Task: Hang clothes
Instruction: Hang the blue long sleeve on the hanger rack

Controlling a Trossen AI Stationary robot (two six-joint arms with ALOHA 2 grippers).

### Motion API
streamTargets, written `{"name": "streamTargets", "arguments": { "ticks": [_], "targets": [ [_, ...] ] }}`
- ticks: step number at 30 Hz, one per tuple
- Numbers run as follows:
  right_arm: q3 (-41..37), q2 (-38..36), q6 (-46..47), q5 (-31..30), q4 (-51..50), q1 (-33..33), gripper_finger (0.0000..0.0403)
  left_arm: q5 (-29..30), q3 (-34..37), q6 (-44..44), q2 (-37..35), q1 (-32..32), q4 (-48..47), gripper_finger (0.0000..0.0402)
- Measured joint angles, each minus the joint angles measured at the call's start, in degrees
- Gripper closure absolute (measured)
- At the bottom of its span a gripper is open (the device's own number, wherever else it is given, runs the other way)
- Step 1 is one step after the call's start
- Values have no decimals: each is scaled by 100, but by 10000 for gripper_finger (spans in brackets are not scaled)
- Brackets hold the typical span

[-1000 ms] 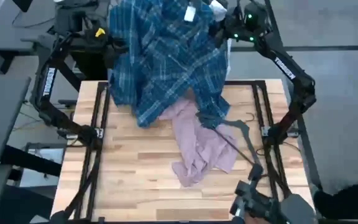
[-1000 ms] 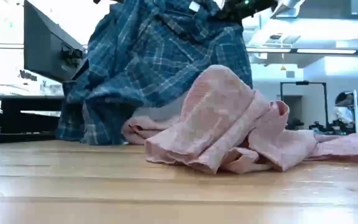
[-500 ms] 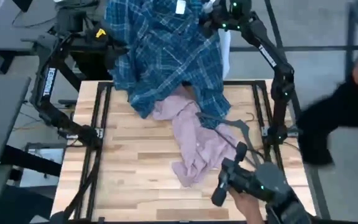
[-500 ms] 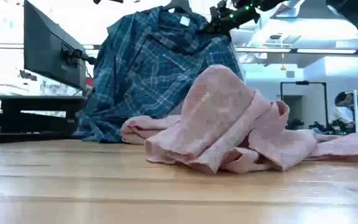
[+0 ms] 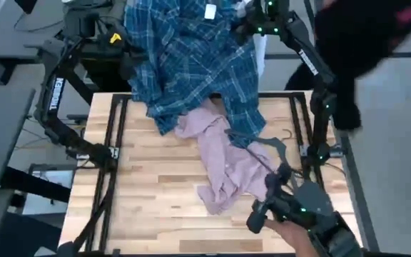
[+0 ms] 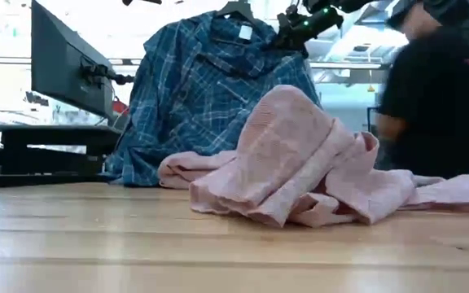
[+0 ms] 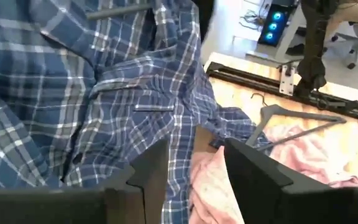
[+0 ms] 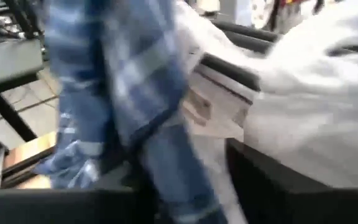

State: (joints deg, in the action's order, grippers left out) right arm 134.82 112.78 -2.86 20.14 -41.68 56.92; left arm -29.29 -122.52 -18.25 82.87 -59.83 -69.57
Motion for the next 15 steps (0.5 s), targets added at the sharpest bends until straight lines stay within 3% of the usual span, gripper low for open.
{"name": "streamTargets", "arguments": {
  "ticks": [5,15],
  "targets": [
    [0,-608,6,-486,-640,291,110,856,1,46,25,-4,23,260],
    [0,-1433,285,-520,-1615,632,102,1911,2,775,446,-4,788,260]
  ]
}}
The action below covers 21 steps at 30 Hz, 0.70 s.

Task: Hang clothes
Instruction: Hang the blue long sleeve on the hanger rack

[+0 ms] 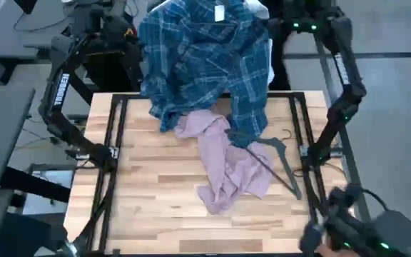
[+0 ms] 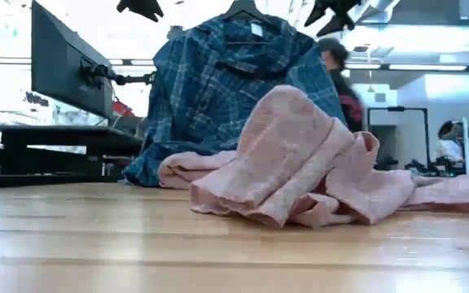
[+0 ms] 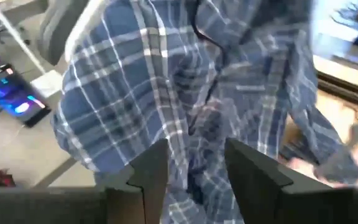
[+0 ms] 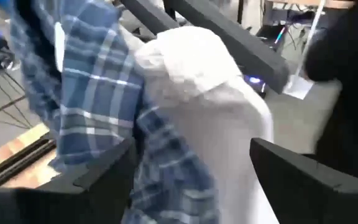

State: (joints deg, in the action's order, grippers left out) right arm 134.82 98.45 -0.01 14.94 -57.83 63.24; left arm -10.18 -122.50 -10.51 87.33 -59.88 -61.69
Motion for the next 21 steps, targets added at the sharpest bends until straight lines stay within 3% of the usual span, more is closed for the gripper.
{"name": "streamTargets", "arguments": {
  "ticks": [3,7,12,14,18,21],
  "targets": [
    [-27,-8,-10,412,-455,-85,101,31,0,155,213,0,48,260],
    [-532,7,-414,1144,-555,-727,101,42,0,282,538,7,131,260],
    [-1548,22,-761,1147,949,-1794,101,40,7,487,759,7,659,260],
    [-1883,36,-782,774,1911,-2179,101,35,4,421,778,-9,773,260],
    [-1984,275,-846,-958,3375,-2790,101,42,4,134,855,-31,861,260],
    [-1663,812,-565,-1362,3700,-2900,101,36,4,-165,851,-51,859,260]
  ]
}}
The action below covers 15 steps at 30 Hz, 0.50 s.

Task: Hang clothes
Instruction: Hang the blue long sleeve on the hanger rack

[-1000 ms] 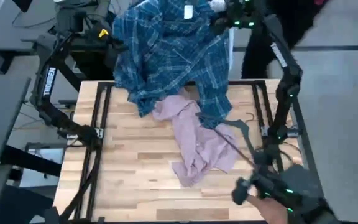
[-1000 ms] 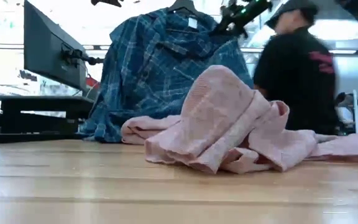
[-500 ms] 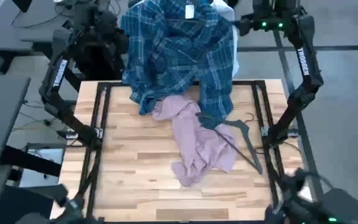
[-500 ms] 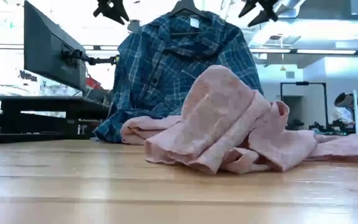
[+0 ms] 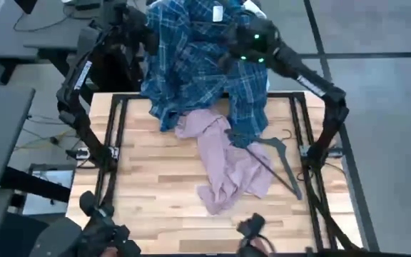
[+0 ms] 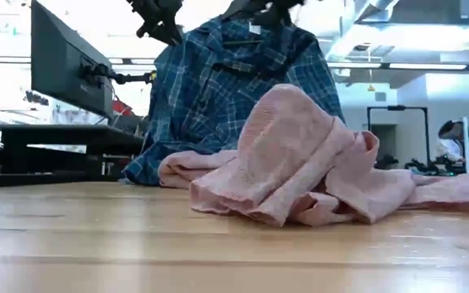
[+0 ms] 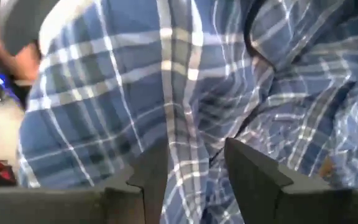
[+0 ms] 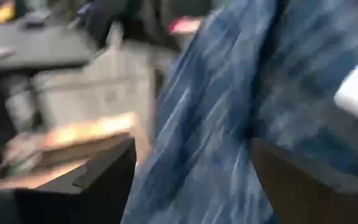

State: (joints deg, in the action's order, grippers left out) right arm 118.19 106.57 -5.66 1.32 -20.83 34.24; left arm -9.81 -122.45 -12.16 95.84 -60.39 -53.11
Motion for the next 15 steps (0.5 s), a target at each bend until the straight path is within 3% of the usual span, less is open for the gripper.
{"name": "streamTargets", "arguments": {
  "ticks": [6,15],
  "targets": [
    [1169,1277,-313,-1837,-489,68,101,-11,0,-312,-9,-115,-21,260],
    [1559,1562,261,-1906,-2483,254,101,-13,-2,-581,-9,-215,-271,260]
  ]
}}
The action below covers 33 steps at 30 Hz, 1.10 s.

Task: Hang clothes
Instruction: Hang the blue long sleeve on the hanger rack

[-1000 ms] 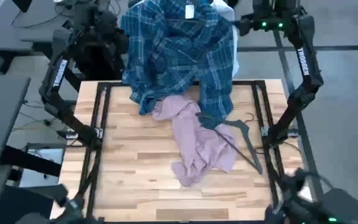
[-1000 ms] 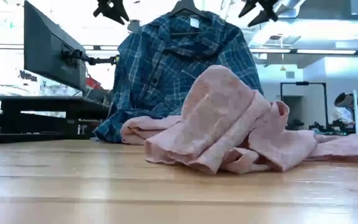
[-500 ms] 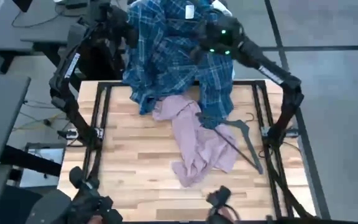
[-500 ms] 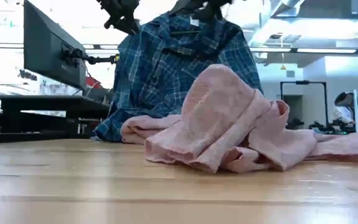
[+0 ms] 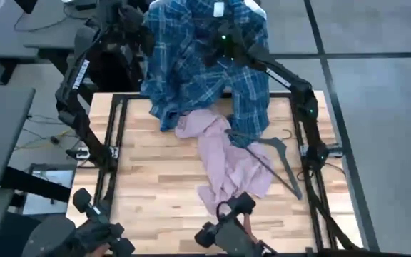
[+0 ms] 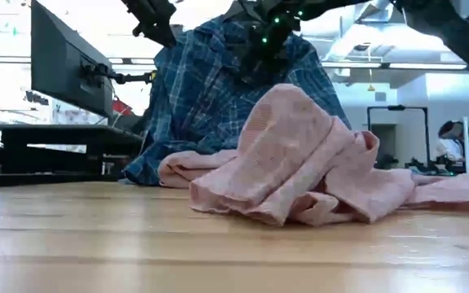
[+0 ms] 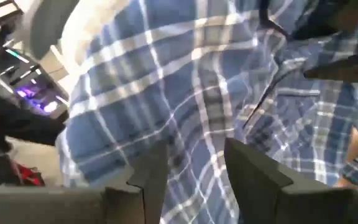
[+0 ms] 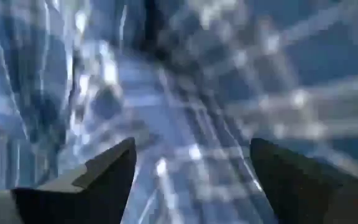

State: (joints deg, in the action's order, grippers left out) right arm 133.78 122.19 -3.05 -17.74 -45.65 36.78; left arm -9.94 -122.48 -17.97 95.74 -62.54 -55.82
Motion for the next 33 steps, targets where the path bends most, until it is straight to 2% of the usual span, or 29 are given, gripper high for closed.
{"name": "streamTargets", "arguments": {
  "ticks": [6,16,23,33],
  "targets": [
    [11,-4,-350,18,-1492,145,101,10,0,-90,0,-16,-201,260],
    [27,-35,-627,89,-2858,689,101,7,0,-88,0,-16,-383,260],
    [13,-23,-666,130,-2882,861,102,5,0,-53,0,-13,-386,260],
    [-17,-607,-915,632,-1991,617,101,-30,0,-21,0,-13,-418,260]
  ]
}}
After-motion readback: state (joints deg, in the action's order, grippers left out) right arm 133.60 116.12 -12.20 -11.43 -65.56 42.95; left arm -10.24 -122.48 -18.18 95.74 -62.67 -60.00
